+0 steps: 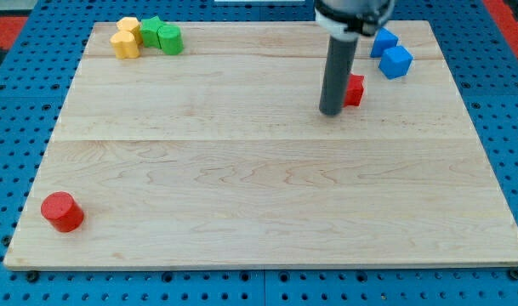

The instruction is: Push the red circle towards top of the board

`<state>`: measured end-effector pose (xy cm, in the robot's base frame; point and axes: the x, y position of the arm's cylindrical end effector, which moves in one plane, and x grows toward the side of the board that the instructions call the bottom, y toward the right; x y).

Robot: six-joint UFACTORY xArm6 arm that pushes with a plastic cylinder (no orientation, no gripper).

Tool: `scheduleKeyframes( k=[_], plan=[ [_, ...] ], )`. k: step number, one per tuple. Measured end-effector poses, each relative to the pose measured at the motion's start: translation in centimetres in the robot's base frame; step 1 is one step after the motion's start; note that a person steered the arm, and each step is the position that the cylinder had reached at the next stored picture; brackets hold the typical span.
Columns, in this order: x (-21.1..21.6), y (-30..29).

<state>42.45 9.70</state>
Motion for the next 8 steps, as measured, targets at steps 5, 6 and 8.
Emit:
scheduleKeyframes(
  k=[5, 6, 8],
  plan=[
    [19.4, -28.1],
    [18.8, -29.9],
    [16.6, -30.6]
  ],
)
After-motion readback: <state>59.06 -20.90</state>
